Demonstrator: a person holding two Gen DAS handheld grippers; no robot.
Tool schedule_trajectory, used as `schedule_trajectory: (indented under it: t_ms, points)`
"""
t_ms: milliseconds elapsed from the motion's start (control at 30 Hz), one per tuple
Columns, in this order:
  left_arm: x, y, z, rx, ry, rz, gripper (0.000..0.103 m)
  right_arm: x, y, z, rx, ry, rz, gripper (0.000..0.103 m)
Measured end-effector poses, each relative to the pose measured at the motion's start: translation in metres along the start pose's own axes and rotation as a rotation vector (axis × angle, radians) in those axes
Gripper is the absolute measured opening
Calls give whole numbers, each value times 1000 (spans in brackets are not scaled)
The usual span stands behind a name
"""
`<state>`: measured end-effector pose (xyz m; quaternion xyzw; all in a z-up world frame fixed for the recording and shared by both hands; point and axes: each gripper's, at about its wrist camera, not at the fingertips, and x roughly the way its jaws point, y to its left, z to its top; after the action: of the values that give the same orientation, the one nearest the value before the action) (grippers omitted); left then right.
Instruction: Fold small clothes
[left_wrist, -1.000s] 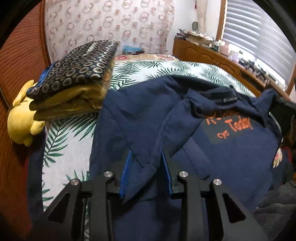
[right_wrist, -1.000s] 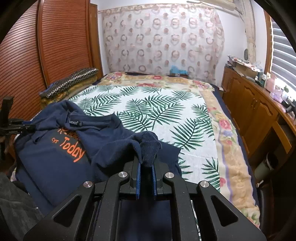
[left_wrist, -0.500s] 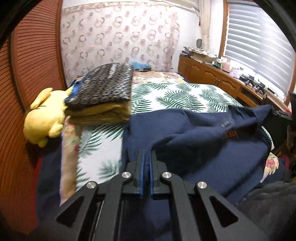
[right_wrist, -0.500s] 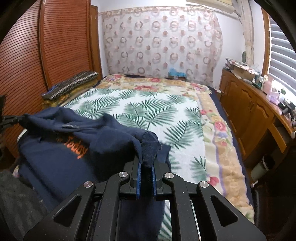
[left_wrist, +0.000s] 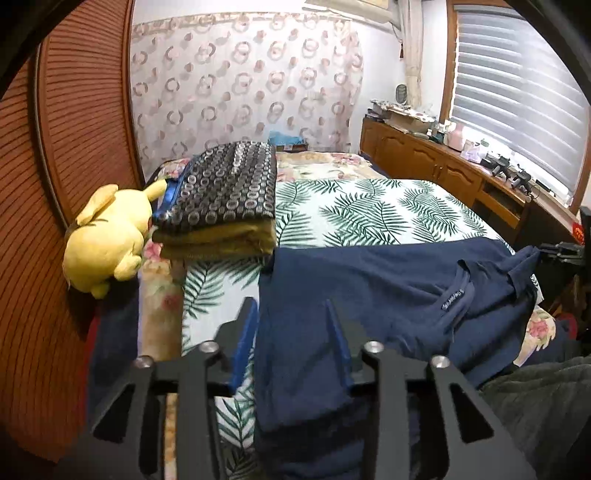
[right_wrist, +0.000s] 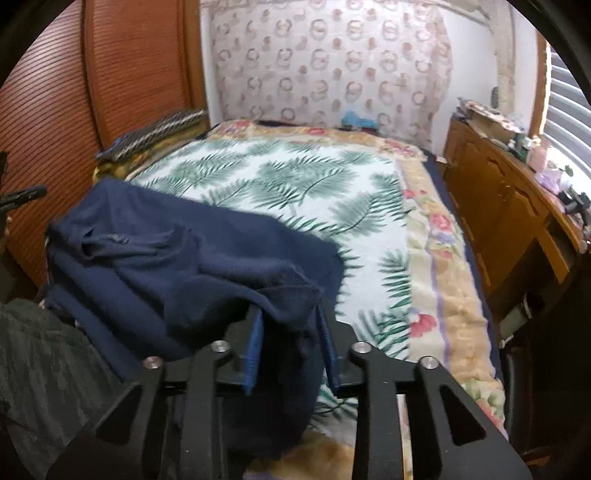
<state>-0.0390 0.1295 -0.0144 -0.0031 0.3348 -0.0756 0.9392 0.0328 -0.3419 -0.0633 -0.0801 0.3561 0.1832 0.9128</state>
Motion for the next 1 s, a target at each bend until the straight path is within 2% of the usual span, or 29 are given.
schedule_trajectory:
  t_ms: [67, 233, 333, 533, 733, 900, 1000]
  points:
    - [6, -1, 4, 7, 1, 3, 52, -5, -6, 6, 10, -23, -18, 40]
    - [39, 2, 17, 15, 33, -12, 53, 0, -17, 26, 31, -71, -52, 52]
    - [63, 5, 25, 15, 61, -10, 53, 18, -22, 37, 41, -72, -52, 54]
    - [106, 9, 38, 40, 116, 3, 53, 69, -29, 51, 71, -15, 0, 54]
    - [137, 14, 41, 31, 171, -9, 53, 103, -28, 46, 85, 49, 23, 54]
    - [156, 19, 37, 17, 217, -17, 53, 116, -29, 39, 89, 89, 7, 55]
    - [164, 22, 34, 9, 244, -15, 53, 121, -32, 36, 94, 110, -10, 62]
